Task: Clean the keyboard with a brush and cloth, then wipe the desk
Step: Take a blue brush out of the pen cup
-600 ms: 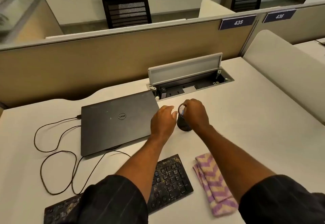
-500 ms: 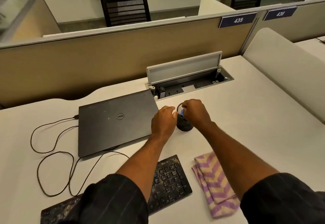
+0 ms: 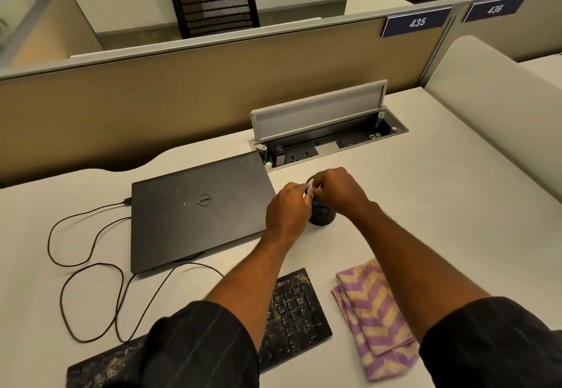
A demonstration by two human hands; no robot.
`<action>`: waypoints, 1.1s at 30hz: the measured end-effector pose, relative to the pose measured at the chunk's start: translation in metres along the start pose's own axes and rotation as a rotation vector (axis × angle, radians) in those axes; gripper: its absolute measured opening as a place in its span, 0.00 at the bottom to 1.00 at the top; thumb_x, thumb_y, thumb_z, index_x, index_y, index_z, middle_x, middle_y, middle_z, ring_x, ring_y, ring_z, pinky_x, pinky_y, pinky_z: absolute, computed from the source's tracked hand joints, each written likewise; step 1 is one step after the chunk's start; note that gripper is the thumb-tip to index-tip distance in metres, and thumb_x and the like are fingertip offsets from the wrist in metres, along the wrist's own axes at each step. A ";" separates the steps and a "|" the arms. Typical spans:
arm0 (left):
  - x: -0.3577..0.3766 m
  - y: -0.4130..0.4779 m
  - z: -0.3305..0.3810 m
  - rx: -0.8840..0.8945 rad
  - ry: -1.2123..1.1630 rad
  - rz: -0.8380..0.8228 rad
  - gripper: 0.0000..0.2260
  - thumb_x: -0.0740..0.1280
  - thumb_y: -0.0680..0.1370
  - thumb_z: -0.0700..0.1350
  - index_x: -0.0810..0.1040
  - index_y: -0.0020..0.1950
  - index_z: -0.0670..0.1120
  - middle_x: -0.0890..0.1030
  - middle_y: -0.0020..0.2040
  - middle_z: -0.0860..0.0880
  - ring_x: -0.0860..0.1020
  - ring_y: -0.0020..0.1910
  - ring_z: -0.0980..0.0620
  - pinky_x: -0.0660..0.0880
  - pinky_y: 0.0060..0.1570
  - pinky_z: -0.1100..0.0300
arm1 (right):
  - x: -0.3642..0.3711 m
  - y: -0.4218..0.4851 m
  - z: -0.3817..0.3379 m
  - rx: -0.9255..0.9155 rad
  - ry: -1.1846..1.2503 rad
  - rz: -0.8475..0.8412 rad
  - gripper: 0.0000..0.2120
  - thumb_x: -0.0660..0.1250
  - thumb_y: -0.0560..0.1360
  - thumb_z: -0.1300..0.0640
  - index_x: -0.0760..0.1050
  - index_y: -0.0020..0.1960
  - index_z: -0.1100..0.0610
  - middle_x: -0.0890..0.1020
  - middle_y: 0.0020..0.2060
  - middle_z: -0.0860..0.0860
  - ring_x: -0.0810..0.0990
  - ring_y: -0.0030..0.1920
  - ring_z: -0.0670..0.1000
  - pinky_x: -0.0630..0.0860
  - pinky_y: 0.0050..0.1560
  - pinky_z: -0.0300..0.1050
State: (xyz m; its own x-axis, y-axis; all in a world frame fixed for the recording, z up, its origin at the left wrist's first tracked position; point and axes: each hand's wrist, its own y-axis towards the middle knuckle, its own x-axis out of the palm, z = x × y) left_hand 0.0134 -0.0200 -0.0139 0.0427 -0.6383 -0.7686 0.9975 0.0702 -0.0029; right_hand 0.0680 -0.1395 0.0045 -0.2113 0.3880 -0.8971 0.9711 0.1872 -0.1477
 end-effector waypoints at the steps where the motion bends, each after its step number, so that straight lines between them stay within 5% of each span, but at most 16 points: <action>1: -0.001 0.000 0.001 0.002 0.003 -0.010 0.15 0.61 0.85 0.48 0.78 0.68 0.45 0.80 0.62 0.46 0.79 0.57 0.48 0.70 0.50 0.62 | -0.003 0.000 0.001 0.003 0.014 0.020 0.09 0.69 0.77 0.56 0.83 0.53 0.59 0.85 0.48 0.57 0.82 0.45 0.55 0.80 0.50 0.46; 7: -0.021 -0.001 0.014 0.035 -0.056 -0.052 0.20 0.62 0.84 0.51 0.71 0.75 0.46 0.74 0.73 0.47 0.71 0.71 0.48 0.70 0.67 0.55 | -0.050 -0.008 -0.007 -0.055 0.171 0.212 0.10 0.71 0.75 0.52 0.84 0.45 0.60 0.84 0.39 0.53 0.80 0.37 0.49 0.71 0.37 0.38; 11: -0.045 -0.006 0.024 0.041 -0.270 0.038 0.18 0.65 0.83 0.51 0.77 0.70 0.44 0.81 0.64 0.46 0.79 0.61 0.48 0.77 0.59 0.53 | -0.086 -0.025 -0.039 -0.094 0.340 0.297 0.11 0.72 0.74 0.50 0.82 0.40 0.58 0.79 0.29 0.49 0.75 0.31 0.45 0.70 0.34 0.38; 14: -0.072 -0.019 0.028 0.066 -0.411 0.135 0.12 0.67 0.82 0.47 0.83 0.60 0.42 0.85 0.52 0.45 0.82 0.48 0.52 0.75 0.45 0.65 | -0.101 -0.041 -0.070 -0.123 0.485 0.244 0.11 0.73 0.73 0.51 0.82 0.40 0.59 0.81 0.31 0.52 0.75 0.31 0.47 0.72 0.33 0.41; 18: -0.105 -0.038 0.020 0.017 -0.497 0.189 0.10 0.70 0.80 0.48 0.85 0.52 0.42 0.85 0.44 0.48 0.79 0.39 0.58 0.71 0.37 0.67 | -0.103 -0.068 -0.111 -0.152 0.657 0.171 0.07 0.72 0.74 0.54 0.81 0.42 0.58 0.83 0.34 0.52 0.78 0.32 0.44 0.72 0.31 0.35; 22: -0.135 -0.063 0.003 -0.110 -0.653 0.225 0.10 0.70 0.80 0.49 0.84 0.44 0.45 0.84 0.38 0.48 0.79 0.36 0.55 0.77 0.40 0.57 | -0.079 -0.090 -0.138 -0.137 0.744 0.171 0.08 0.67 0.78 0.53 0.81 0.44 0.55 0.83 0.38 0.53 0.81 0.39 0.49 0.77 0.38 0.42; 25: -0.154 -0.091 -0.015 -0.261 -0.860 0.276 0.08 0.70 0.80 0.49 0.84 0.43 0.47 0.85 0.40 0.47 0.80 0.37 0.54 0.79 0.42 0.57 | -0.047 -0.110 -0.151 -0.058 0.769 0.007 0.15 0.64 0.79 0.48 0.80 0.50 0.59 0.83 0.44 0.57 0.81 0.45 0.53 0.79 0.45 0.50; 28: -0.163 -0.118 -0.037 -0.386 -1.005 0.353 0.08 0.71 0.79 0.49 0.84 0.47 0.46 0.85 0.41 0.48 0.81 0.40 0.53 0.78 0.41 0.59 | -0.014 -0.136 -0.169 -0.081 0.954 -0.147 0.08 0.65 0.79 0.55 0.78 0.53 0.58 0.82 0.44 0.57 0.81 0.41 0.52 0.80 0.40 0.43; 33: -0.166 -0.153 -0.066 -0.515 -1.207 0.361 0.07 0.70 0.79 0.49 0.83 0.46 0.47 0.84 0.38 0.48 0.80 0.40 0.50 0.78 0.46 0.53 | 0.036 -0.166 -0.208 -0.001 1.345 -0.096 0.04 0.65 0.78 0.65 0.78 0.50 0.63 0.81 0.39 0.58 0.80 0.37 0.51 0.80 0.40 0.43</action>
State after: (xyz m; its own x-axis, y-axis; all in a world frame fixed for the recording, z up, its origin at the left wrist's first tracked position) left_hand -0.1497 0.1257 0.0722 0.5817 -0.7724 0.2550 0.7980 0.4812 -0.3629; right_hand -0.1241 0.0306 0.0836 -0.2225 0.9504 0.2173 0.9465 0.2640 -0.1858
